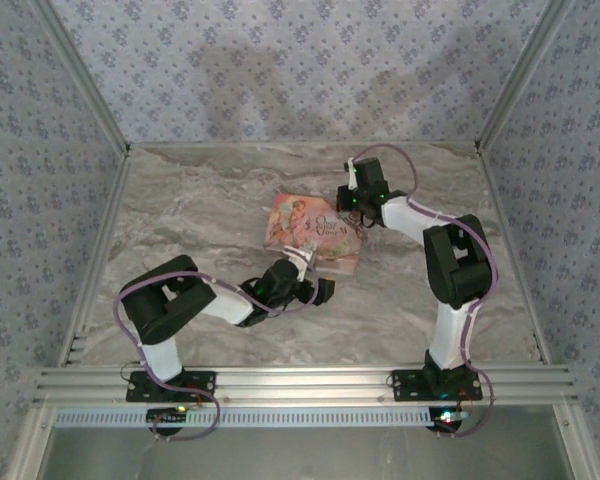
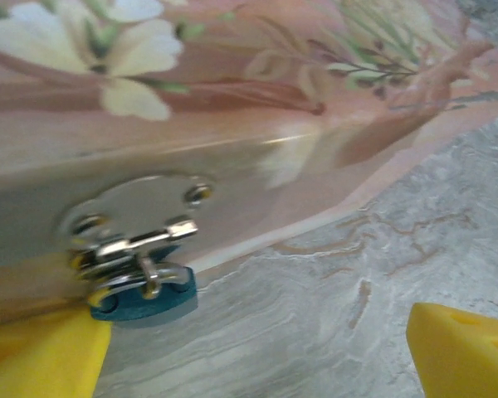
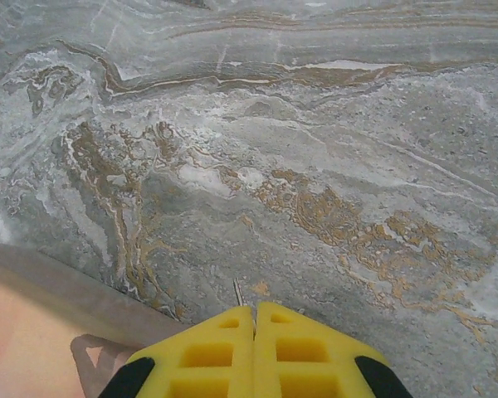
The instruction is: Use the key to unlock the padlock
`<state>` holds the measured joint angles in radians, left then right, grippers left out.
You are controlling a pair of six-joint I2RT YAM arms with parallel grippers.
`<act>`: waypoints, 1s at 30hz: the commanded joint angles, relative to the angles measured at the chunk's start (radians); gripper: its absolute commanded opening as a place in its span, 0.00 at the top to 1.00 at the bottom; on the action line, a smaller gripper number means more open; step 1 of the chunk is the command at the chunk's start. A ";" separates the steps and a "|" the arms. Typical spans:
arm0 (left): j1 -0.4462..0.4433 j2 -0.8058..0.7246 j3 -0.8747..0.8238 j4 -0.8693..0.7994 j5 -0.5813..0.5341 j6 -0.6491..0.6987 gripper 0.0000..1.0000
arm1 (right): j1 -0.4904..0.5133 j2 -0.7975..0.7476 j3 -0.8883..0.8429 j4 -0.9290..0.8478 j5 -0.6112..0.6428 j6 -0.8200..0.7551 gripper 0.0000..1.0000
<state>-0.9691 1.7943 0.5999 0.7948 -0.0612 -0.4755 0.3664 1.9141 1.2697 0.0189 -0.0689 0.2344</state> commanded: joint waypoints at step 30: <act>0.109 0.150 -0.033 0.561 0.309 -0.228 0.36 | 0.022 0.003 -0.069 -0.045 -0.002 0.003 1.00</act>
<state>-0.8639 1.9335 0.5499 1.2037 0.2173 -0.6811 0.3737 1.9110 1.2404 0.0864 -0.0586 0.2344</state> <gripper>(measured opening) 0.652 0.064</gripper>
